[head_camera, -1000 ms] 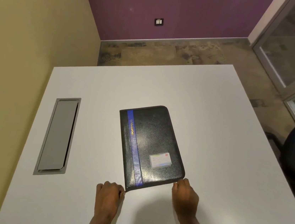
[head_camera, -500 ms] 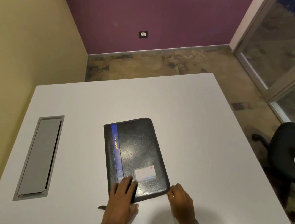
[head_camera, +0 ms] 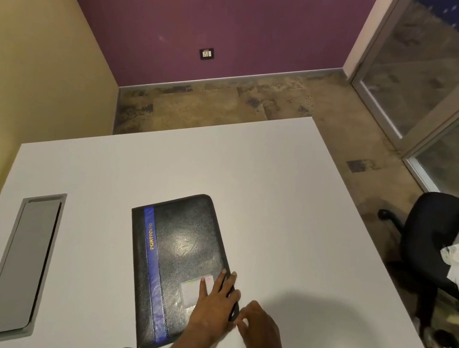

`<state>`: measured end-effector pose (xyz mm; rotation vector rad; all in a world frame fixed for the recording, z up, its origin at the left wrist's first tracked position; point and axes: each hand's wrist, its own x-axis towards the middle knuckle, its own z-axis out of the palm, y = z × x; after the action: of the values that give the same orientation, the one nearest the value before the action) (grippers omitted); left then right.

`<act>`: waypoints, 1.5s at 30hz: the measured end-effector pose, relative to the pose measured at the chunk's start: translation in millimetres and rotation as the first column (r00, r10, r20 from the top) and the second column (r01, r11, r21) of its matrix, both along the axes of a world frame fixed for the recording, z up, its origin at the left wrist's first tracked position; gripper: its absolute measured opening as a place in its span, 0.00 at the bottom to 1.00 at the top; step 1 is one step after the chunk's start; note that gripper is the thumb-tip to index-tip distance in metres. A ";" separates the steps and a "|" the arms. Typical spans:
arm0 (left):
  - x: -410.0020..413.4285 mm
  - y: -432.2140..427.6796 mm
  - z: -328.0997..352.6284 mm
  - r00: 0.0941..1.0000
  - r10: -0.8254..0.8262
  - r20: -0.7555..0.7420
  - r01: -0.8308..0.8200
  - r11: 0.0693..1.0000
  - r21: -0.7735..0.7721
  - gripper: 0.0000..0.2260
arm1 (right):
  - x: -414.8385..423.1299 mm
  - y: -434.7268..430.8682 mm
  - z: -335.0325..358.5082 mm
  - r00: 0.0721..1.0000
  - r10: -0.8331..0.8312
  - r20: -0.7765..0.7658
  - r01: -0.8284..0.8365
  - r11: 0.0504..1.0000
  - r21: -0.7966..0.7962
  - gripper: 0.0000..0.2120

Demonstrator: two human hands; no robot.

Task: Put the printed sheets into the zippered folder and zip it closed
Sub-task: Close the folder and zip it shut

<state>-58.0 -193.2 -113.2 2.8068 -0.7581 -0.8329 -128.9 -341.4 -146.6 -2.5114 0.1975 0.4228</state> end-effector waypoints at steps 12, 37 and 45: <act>1.4 18.3 -2.4 0.984 -0.172 0.035 0.170 0.984 0.049 0.30 | 41.8 -10.2 -6.5 0.993 0.101 0.065 -0.082 0.966 -0.246 0.11; 22.2 19.8 -91.9 0.939 0.341 0.051 -0.292 0.865 -0.407 0.20 | 251.3 7.9 -11.3 0.936 0.237 0.262 -0.187 0.962 -0.200 0.12; 80.9 5.1 -8.9 0.859 0.500 -0.110 -0.495 0.756 -0.429 0.30 | 267.7 2.5 -26.0 0.941 0.231 0.248 -0.228 0.973 -0.045 0.10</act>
<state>22.8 -188.1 -122.1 2.4050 -0.1341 -0.4688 138.8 -339.0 -172.5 -2.5832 -0.1948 0.1885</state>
